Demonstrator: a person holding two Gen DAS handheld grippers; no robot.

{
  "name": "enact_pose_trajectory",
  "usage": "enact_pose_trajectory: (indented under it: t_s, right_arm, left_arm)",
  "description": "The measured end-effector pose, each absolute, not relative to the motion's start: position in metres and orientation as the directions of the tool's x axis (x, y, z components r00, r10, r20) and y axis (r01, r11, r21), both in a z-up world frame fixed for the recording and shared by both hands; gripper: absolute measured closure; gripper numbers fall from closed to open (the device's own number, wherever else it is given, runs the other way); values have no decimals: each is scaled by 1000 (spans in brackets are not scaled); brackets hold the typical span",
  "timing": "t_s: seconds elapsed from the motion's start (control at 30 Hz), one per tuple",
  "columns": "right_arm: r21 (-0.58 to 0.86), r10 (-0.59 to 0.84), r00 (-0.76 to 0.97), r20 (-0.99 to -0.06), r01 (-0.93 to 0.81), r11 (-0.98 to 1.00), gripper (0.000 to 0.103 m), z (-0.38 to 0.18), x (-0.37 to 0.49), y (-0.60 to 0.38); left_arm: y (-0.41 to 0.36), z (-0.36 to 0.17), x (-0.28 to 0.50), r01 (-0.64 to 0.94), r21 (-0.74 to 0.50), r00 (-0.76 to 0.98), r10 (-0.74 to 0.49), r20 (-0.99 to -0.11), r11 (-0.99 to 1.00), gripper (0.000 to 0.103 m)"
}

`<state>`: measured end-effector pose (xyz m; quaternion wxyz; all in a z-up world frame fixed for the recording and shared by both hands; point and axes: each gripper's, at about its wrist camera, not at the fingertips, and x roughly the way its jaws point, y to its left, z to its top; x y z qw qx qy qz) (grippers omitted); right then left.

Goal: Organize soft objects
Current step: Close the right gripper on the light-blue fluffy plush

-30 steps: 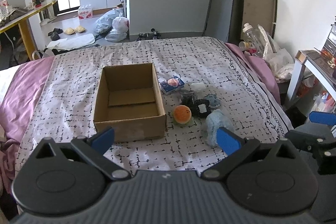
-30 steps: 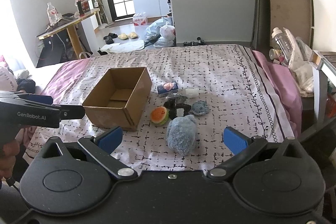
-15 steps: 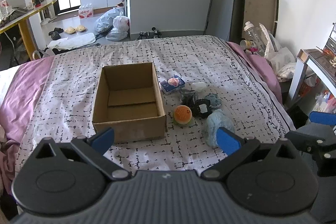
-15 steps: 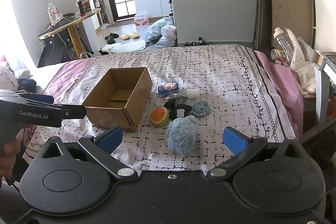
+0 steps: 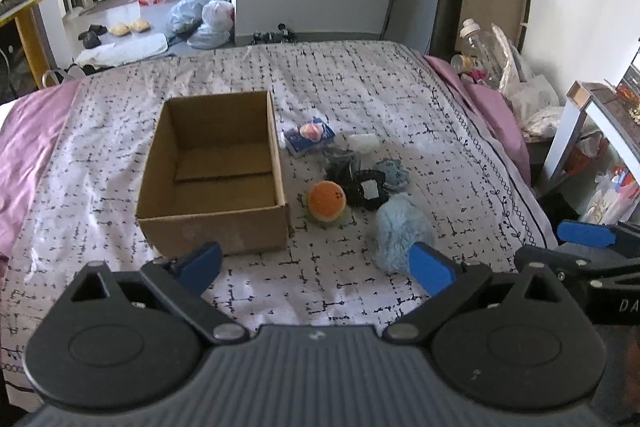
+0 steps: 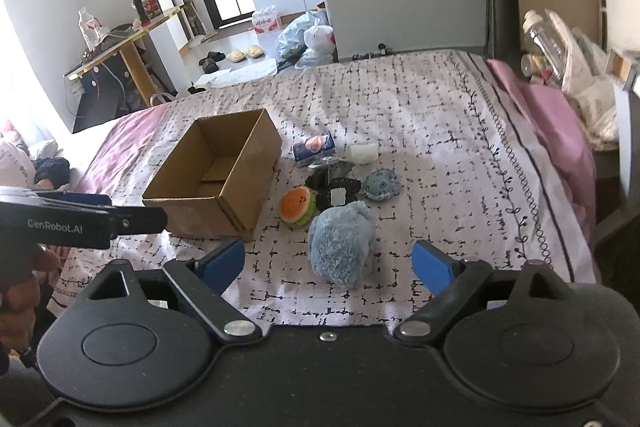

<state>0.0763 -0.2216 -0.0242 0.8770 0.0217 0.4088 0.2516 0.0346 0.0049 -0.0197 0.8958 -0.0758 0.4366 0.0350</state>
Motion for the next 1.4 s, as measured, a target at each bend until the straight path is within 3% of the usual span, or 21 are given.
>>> enact_pose_trajectory:
  t_s: [0.17,0.4,0.57,0.8,1.2,1.4]
  right_arm:
    - [299,481,491,-726,-405,864,29,-40,92,-225]
    - [347,500,439,-747,-384,856,31,-59,108,-222]
    - [394,518,406,-753,-353,849,44,-70,123,-225]
    - [428,524,361,-771,-315,847,46,-88,143,-230]
    - [450,523,294,-800,-283,847,54,-112,170,-225]
    - [442,511,254,-821,-282,851,65,-124,182,-221]
  left_arm:
    - [0,-35,49,-127,-137,577,-39,-816,982,9]
    - [-6,-51,69,-128,-176,532,-82,-843,976,17]
    - [-13,-60,85,-119,-199,525,-109,-844,973,22]
    - [-14,-80,107,-129,-254,499,-159,-852,959,34]
    - [-13,-98,143,-155,-280,476,-177,-861,947,42]
    - [-14,-113,156,-179,-323,456,-213,-864,929,46]
